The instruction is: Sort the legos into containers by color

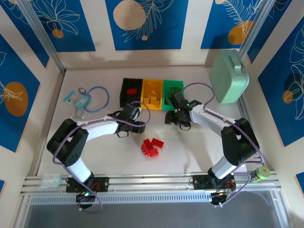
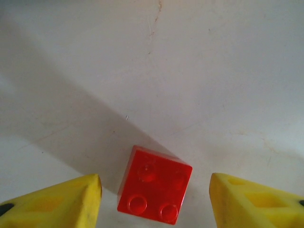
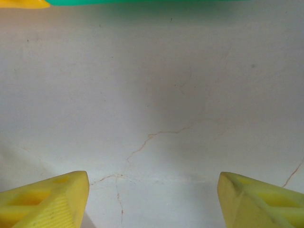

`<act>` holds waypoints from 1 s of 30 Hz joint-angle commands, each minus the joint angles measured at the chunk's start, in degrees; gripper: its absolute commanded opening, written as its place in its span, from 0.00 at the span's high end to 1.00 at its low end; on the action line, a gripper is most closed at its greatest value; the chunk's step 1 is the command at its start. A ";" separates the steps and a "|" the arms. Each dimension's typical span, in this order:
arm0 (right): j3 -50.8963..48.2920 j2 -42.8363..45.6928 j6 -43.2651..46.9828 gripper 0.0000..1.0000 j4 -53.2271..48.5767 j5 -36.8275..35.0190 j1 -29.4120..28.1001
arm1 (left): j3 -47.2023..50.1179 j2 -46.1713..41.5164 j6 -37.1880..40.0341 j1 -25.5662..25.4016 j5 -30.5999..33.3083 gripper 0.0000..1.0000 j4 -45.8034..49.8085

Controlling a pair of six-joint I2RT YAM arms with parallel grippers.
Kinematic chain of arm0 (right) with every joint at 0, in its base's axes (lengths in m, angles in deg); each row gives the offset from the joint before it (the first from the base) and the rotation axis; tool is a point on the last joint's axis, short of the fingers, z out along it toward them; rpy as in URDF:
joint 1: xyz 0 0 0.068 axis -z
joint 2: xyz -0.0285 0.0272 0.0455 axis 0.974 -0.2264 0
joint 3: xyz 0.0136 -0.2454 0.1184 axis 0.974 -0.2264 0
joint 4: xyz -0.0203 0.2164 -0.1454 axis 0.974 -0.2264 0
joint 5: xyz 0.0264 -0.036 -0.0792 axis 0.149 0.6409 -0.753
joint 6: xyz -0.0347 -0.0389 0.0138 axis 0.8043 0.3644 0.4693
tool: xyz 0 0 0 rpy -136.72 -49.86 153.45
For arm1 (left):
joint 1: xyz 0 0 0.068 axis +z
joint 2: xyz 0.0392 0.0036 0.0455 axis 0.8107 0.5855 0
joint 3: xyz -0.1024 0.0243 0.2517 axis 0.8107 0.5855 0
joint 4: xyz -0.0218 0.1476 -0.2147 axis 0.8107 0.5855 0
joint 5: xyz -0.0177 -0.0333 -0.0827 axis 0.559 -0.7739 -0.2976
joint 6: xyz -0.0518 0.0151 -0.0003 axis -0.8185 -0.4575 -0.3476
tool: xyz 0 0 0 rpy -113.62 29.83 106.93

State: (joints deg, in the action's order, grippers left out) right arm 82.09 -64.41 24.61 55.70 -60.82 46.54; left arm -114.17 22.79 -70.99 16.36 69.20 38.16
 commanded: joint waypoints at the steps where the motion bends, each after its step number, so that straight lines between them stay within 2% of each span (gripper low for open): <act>1: -1.63 1.81 -1.49 0.28 1.10 1.46 0.30 | -1.45 1.85 1.20 -0.52 1.38 0.42 1.49; 10: -4.22 2.51 -1.99 0.28 2.54 2.02 0.75 | -1.45 1.74 1.11 -0.90 3.29 0.64 2.71; 14: -5.02 3.39 -2.50 0.28 2.94 2.80 0.69 | -2.63 -1.01 1.24 0.17 6.46 0.67 3.98; 21: -7.13 2.78 -5.30 0.29 4.66 3.07 -4.46 | -8.86 -2.91 0.77 8.61 3.88 0.68 4.07; 30: -7.89 3.28 -7.07 0.29 3.73 1.67 -8.97 | -26.41 9.22 4.21 11.68 4.11 0.68 8.21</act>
State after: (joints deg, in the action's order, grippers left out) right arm 74.92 -61.75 18.93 60.33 -58.87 38.30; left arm -137.41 27.59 -68.98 27.40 73.23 43.03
